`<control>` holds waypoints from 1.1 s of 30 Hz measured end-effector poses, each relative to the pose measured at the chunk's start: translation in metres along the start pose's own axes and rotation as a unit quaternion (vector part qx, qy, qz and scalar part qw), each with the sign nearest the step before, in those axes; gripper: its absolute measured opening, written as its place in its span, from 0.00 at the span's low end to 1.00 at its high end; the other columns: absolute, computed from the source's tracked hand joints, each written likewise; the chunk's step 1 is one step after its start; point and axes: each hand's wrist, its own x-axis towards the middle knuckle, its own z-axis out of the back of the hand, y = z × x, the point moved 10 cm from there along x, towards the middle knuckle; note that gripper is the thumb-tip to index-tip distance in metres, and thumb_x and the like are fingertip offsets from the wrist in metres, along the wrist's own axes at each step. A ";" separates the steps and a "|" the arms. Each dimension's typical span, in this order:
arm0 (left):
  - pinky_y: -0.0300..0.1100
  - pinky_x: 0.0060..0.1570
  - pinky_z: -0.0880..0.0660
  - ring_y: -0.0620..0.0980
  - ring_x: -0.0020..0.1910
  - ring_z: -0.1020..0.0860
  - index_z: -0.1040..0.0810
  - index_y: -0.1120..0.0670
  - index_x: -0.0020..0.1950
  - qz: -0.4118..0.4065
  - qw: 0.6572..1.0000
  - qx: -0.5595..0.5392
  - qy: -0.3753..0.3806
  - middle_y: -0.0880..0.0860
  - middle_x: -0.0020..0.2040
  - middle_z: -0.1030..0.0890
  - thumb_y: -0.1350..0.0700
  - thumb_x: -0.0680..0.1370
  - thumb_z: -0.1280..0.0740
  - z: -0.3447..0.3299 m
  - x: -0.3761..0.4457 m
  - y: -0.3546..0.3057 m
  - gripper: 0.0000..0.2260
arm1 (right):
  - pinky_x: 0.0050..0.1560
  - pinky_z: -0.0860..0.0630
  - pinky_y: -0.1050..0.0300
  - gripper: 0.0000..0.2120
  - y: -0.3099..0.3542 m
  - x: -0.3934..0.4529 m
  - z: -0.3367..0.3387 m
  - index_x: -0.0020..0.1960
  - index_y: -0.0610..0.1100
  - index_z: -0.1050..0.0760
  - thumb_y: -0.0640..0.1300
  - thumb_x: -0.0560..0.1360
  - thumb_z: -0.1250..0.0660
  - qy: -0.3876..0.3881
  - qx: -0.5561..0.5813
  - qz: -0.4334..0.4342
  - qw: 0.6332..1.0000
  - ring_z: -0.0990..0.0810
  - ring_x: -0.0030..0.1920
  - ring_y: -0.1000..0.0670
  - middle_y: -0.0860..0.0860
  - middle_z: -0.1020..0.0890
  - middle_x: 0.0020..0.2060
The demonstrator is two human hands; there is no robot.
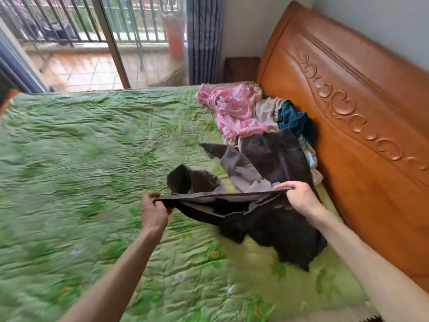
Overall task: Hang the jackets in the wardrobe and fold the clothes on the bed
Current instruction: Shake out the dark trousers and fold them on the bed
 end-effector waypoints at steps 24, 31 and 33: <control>0.51 0.31 0.16 0.63 0.43 0.16 0.26 0.67 0.65 0.032 0.998 -0.060 -0.013 0.67 0.58 0.19 0.67 0.83 0.48 0.062 -0.075 -0.130 0.15 | 0.59 0.23 0.45 0.12 0.112 -0.026 0.071 0.61 0.50 0.22 0.47 0.79 0.37 -0.003 -0.432 0.175 0.885 0.22 0.62 0.40 0.44 0.23 0.61; 0.38 0.20 0.24 0.55 0.36 0.23 0.34 0.58 0.60 -0.039 0.996 -0.056 -0.053 0.64 0.52 0.25 0.69 0.84 0.45 0.108 -0.077 -0.166 0.08 | 0.35 0.20 0.53 0.17 0.125 -0.034 0.049 0.64 0.50 0.29 0.39 0.79 0.47 0.148 -0.401 0.103 0.898 0.18 0.39 0.45 0.42 0.19 0.53; 0.38 0.20 0.26 0.52 0.32 0.25 0.33 0.58 0.58 -0.055 0.998 0.008 -0.028 0.63 0.45 0.24 0.68 0.84 0.40 0.125 -0.066 -0.170 0.07 | 0.27 0.26 0.57 0.21 0.131 -0.036 0.044 0.65 0.50 0.28 0.36 0.79 0.50 0.168 -0.361 0.093 0.913 0.22 0.30 0.47 0.41 0.19 0.43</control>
